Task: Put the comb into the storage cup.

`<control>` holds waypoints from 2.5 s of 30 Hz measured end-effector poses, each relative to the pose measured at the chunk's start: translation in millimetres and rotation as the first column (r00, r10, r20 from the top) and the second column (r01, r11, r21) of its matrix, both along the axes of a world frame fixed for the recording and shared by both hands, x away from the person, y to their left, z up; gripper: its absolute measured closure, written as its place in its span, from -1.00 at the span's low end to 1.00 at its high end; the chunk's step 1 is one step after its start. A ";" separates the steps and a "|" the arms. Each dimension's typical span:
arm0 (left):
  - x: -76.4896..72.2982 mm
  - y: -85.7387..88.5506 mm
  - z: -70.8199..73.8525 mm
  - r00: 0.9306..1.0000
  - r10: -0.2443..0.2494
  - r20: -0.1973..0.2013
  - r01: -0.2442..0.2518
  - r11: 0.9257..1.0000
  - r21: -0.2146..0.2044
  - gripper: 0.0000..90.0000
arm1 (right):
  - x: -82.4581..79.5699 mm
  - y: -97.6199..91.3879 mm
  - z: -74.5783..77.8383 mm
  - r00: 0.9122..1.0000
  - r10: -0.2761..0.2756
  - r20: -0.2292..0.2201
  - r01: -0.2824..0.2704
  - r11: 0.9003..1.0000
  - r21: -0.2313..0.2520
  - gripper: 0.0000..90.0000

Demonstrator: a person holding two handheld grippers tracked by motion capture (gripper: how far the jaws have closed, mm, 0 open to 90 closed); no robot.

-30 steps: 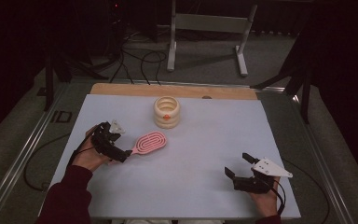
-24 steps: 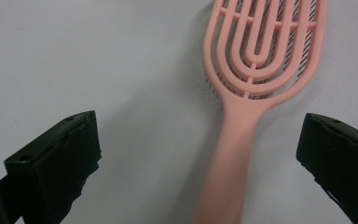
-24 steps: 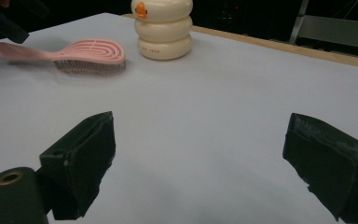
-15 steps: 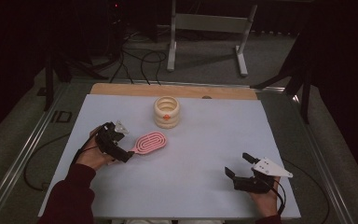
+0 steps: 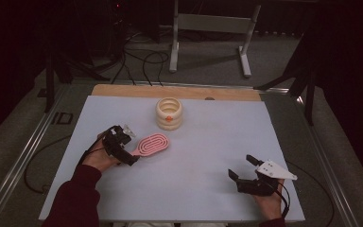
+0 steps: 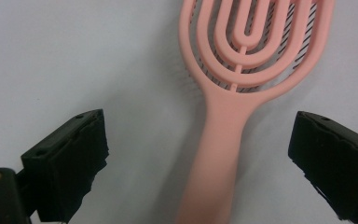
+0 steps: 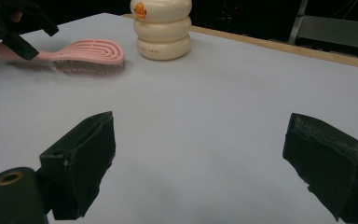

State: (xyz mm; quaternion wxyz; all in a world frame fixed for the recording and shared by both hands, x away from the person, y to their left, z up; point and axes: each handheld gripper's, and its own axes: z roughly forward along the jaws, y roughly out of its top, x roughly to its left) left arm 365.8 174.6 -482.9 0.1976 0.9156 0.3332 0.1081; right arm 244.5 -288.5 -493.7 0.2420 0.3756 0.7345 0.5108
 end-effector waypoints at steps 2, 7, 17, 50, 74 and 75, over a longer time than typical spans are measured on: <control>0.3 -1.9 -1.7 1.000 -0.009 -0.008 0.009 1.000 0.021 -0.85 | 0.0 0.0 0.0 1.000 0.000 0.000 0.000 1.000 0.000 -0.79; -0.2 -6.0 -4.9 1.000 0.000 0.001 0.000 0.999 0.045 -0.70 | 0.0 0.0 0.0 1.000 0.000 -0.001 0.000 1.000 -0.001 -0.79; -2.0 -13.1 -7.2 0.999 -0.040 -0.016 0.041 0.998 0.051 -0.20 | 0.1 -0.1 -0.1 1.000 -0.002 -0.001 0.002 1.000 -0.001 -0.79; 8.2 -20.3 -7.7 0.987 -0.053 -0.151 0.068 0.993 0.100 0.55 | 1.1 0.1 -1.5 1.000 -0.002 -0.009 0.002 1.000 -0.012 -0.79; 3.7 -19.0 -3.0 0.995 -0.024 -0.096 0.033 0.995 0.092 0.56 | 1.1 -0.5 -1.4 1.000 -0.001 -0.010 0.001 1.000 -0.010 -0.79; 3.5 -18.7 -2.6 0.995 -0.024 -0.093 0.032 0.996 0.087 0.56 | 1.0 -0.4 -1.4 1.000 -0.001 -0.010 0.001 1.000 -0.010 -0.79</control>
